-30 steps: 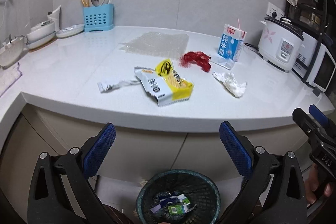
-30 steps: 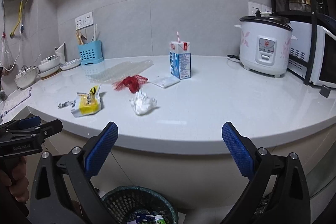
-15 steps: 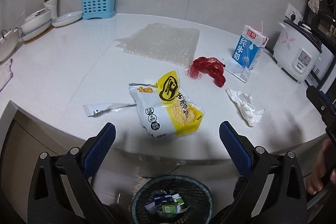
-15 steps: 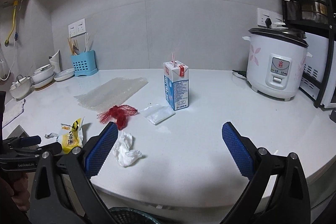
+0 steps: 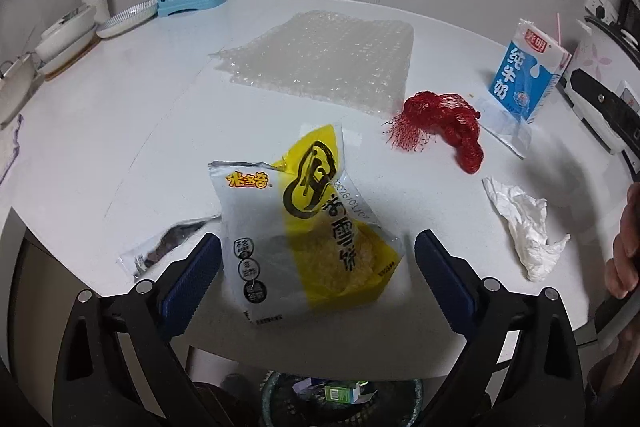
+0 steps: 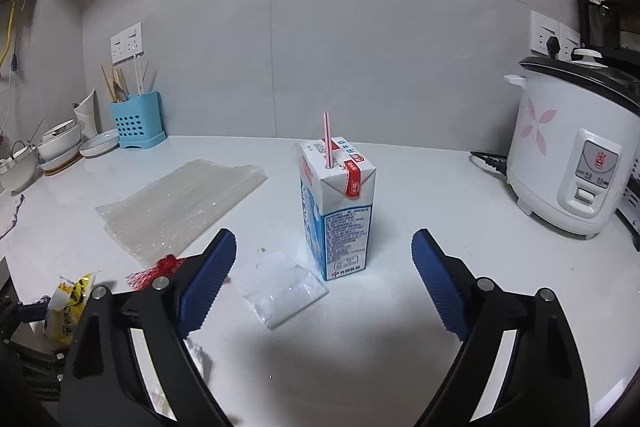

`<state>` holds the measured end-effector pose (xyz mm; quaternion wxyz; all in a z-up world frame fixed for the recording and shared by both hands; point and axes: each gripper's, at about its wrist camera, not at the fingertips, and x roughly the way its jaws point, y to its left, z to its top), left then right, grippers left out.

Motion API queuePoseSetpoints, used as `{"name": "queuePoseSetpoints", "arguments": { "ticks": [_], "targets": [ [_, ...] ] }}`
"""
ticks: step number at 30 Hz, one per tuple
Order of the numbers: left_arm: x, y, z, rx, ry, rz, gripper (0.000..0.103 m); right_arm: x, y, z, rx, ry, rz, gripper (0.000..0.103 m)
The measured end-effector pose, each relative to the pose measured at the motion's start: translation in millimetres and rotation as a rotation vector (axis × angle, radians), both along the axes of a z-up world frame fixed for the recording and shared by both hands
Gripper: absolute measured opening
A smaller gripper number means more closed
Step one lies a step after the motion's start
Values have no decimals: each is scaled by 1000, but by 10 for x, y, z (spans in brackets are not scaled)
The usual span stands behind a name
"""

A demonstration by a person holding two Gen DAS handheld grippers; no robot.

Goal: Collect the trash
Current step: 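Grasp the yellow snack wrapper with the left tool while the right tool grasps the milk carton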

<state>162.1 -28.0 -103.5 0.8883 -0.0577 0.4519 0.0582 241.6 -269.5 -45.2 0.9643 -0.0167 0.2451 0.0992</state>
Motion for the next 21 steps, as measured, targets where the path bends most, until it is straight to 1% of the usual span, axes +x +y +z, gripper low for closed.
{"name": "queuePoseSetpoints", "arguments": {
  "ticks": [1,3,4,5,7,8,10,12,13,14,15,16,19,20,21],
  "targets": [
    [14,-5,-11,14,3,8,91,90,3,-19,4,10,5,81],
    [37,-20,-18,46,7,16,84,226,18,-59,-10,19,4,77],
    [48,-17,-14,49,9,19,83,297,28,-83,-18,24,4,76],
    [55,-9,-8,49,12,24,78,352,25,-100,-21,31,4,72],
    [76,8,14,37,18,28,71,459,0,-114,1,54,11,68],
    [79,10,22,34,21,26,66,494,-12,-116,11,58,9,68],
    [81,16,35,20,22,21,63,589,-33,-136,27,80,0,68],
    [81,17,42,8,14,11,58,669,-46,-152,29,93,-7,64],
    [77,13,41,15,11,11,54,706,-51,-155,24,95,-19,61],
    [77,11,42,21,7,9,51,734,-57,-165,24,101,-27,56],
    [78,15,42,16,5,8,50,776,-64,-184,27,119,-33,52],
    [78,20,42,13,4,7,50,800,-68,-204,35,135,-29,45],
    [79,37,38,12,1,-2,44,793,-63,-209,23,133,-39,43],
    [81,45,37,11,0,-3,43,780,-52,-206,10,129,-47,40],
    [85,60,36,7,-1,-2,42,755,-47,-199,-3,119,-60,39]
  ]
}}
